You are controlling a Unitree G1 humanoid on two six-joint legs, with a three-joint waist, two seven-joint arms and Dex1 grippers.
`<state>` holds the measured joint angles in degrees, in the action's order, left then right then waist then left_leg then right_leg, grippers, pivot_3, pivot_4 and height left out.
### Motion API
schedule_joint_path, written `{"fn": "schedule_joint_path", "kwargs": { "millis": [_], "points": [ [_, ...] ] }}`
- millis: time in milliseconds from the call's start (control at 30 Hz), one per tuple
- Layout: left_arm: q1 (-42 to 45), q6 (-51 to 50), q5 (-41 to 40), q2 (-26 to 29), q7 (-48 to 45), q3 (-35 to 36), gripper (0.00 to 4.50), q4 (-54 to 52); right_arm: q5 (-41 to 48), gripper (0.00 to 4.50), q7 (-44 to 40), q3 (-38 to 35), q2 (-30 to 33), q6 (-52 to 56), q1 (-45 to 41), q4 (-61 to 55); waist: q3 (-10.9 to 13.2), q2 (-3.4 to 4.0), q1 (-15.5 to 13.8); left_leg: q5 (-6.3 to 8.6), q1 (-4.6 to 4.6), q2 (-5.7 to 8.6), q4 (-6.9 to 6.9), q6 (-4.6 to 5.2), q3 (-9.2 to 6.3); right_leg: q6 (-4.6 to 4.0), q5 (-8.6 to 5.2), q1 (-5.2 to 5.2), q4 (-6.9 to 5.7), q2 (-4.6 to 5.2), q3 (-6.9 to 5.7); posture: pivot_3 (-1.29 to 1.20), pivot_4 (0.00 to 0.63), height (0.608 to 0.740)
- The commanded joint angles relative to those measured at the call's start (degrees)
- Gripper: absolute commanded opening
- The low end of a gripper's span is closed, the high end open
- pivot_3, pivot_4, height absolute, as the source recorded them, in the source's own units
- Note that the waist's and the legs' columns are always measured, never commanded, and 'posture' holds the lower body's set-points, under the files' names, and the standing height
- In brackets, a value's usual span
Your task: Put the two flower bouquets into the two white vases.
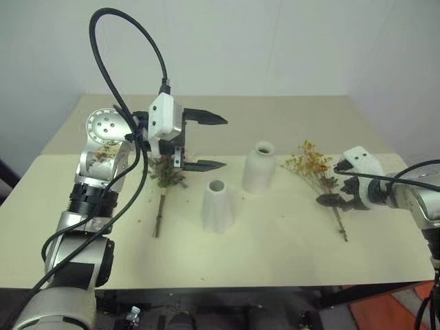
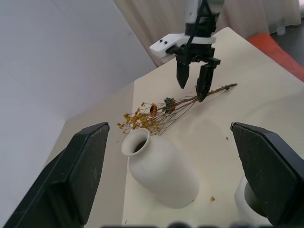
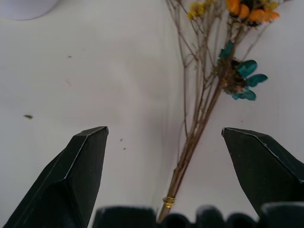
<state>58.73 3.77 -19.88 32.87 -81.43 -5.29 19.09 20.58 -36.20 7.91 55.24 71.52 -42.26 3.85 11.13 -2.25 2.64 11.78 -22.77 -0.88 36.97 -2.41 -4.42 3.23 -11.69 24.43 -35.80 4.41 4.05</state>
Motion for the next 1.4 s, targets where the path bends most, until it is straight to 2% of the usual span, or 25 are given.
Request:
{"fn": "schedule_joint_path", "kwargs": {
  "millis": [33, 100, 200, 567, 900, 1133, 1233, 1300, 1400],
  "points": [
    [2.07, 1.17, -0.06, -0.31, -1.3, 0.28, 4.48, -0.5, -2.95, 4.5, 0.01, 0.69, -0.57, -2.26, -2.12, 4.3, 0.0, 0.0, -0.03, 0.0, 0.01, 0.0, 0.0, 0.0, 0.0, 0.0, 0.0, 0.0, -0.01, 0.0, 0.0, 0.0, 0.15, 0.74],
    [1.82, 1.15, 0.18, -0.32, -1.6, 0.28, 4.48, -0.51, -4.01, 4.5, -0.47, 1.19, -1.21, -3.5, -2.77, 6.63, 0.01, 0.02, 0.0, 0.0, 0.0, 0.0, 0.01, 0.0, -0.01, 0.01, 0.0, 0.0, -0.02, 0.0, 0.0, 0.0, 0.15, 0.74],
    [1.17, 1.03, 0.63, -0.17, -1.86, 0.18, 4.5, -0.69, -5.26, 3.93, -1.27, 1.37, -3.09, -6.28, -4.46, 11.89, 0.02, 0.03, 0.13, 0.0, 0.02, 0.0, 0.01, 0.0, -0.01, 0.01, 0.0, 0.0, -0.03, 0.0, 0.01, 0.0, 0.15, 0.74],
    [-0.87, -0.83, 0.5, 0.24, -1.02, 0.58, 4.5, -3.88, -11.35, 0.03, -5.19, 4.06, -7.45, -12.9, -10.82, 25.08, 0.05, 0.08, 0.12, 0.0, 0.02, 0.0, 0.01, 0.0, -0.01, 0.0, 0.01, 0.0, -0.04, 0.0, 0.0, 0.0, 0.15, 0.74],
    [-1.26, -0.82, 0.69, 0.73, -0.23, 0.74, 4.5, -3.87, -14.04, 0.03, -3.96, 2.11, -8.34, -12.83, -11.43, 24.02, 0.05, 0.09, 0.15, 0.0, 0.05, 0.01, 0.01, 0.0, -0.01, 0.0, 0.01, -0.01, -0.08, 0.0, 0.0, 0.0, 0.15, 0.74],
    [-1.08, -0.99, 0.28, 1.61, 0.43, 1.95, 4.5, -2.87, -12.94, 0.03, 5.32, -10.15, -7.89, -10.37, -11.28, 5.73, 0.21, 0.35, 0.15, 0.0, 0.01, 0.01, -0.01, 0.0, -0.02, -0.01, 0.02, 0.09, -0.15, -0.01, 0.01, 0.0, 0.15, 0.74],
    [-2.06, -1.2, -0.02, 2.61, 0.24, 2.44, 4.5, -2.73, -12.06, 0.03, 9.95, -17.26, -10.53, -13.03, -10.91, -3.31, 0.22, 0.37, 0.16, 0.0, -0.05, 0.01, -0.01, 0.0, -0.06, -0.01, 0.02, 0.15, -0.19, -0.02, 0.0, 0.0, 0.15, 0.74],
    [-2.69, -1.42, 0.19, 3.2, 0.82, 2.81, 4.5, -2.61, -10.94, 0.03, 14.16, -22.63, -14.9, -19.06, -10.73, -7.69, 0.21, 0.37, 0.37, 0.0, -0.03, 0.01, -0.01, 0.0, -0.05, -0.08, 0.06, 0.14, -0.2, -0.01, 0.01, 0.0, 0.15, 0.74],
    [-3.3, -1.82, 0.24, 3.55, 1.75, 3.41, 4.5, -2.44, -10.37, 0.03, 18.71, -26.28, -21.23, -29.58, -9.64, -11.21, 0.21, 0.37, 0.27, -0.01, 0.0, 0.0, 0.01, 0.0, -0.06, -0.08, 0.06, 0.11, -0.24, -0.02, -0.02, 0.0, 0.15, 0.74]
  ]
}}
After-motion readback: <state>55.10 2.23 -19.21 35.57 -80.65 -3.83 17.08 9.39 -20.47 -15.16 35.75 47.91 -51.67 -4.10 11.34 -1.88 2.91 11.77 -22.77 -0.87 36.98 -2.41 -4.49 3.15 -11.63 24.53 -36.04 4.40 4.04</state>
